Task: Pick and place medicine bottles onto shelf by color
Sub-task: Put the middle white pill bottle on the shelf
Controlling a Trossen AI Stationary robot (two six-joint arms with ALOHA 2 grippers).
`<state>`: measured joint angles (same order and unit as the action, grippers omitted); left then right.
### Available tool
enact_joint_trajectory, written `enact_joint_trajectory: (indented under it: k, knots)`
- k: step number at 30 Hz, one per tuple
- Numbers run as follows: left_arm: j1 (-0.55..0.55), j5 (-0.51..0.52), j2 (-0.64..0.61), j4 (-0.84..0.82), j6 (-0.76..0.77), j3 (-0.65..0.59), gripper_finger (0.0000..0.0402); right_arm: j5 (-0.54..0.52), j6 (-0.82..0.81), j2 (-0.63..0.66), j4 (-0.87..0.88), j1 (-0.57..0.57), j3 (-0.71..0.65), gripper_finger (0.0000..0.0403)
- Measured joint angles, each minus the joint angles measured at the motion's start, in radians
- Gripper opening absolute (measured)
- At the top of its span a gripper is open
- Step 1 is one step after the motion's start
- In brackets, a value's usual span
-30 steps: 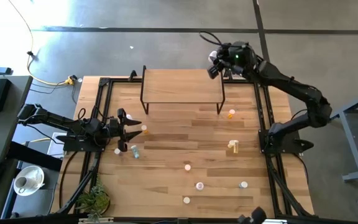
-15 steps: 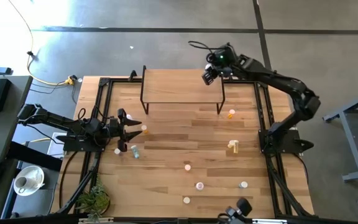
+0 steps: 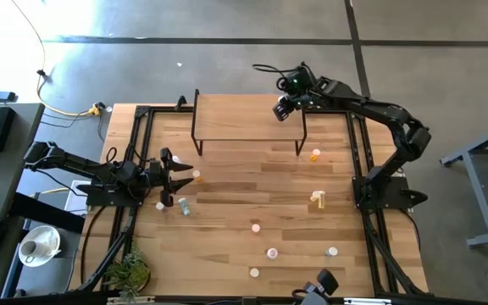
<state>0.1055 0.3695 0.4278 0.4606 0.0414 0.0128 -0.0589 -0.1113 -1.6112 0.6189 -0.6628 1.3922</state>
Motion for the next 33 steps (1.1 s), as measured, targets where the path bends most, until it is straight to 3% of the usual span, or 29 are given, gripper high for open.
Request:
enact_joint_trajectory:
  k: [8, 21, 33]
  knots:
    - [0.000, 0.000, 0.000, 0.000, 0.000, 0.000, 0.0186, 0.000, 0.005, 0.000, 0.010, 0.000, 0.000, 0.0127]
    - [0.000, 0.000, 0.000, 0.000, 0.000, 0.000, 0.0186, -0.069, 0.007, 0.000, 0.029, 0.002, 0.000, 0.0216]
    - [0.000, 0.000, 0.000, -0.030, -0.026, 0.000, 0.0186, -0.072, 0.039, 0.097, 0.013, 0.003, 0.000, 0.0222]
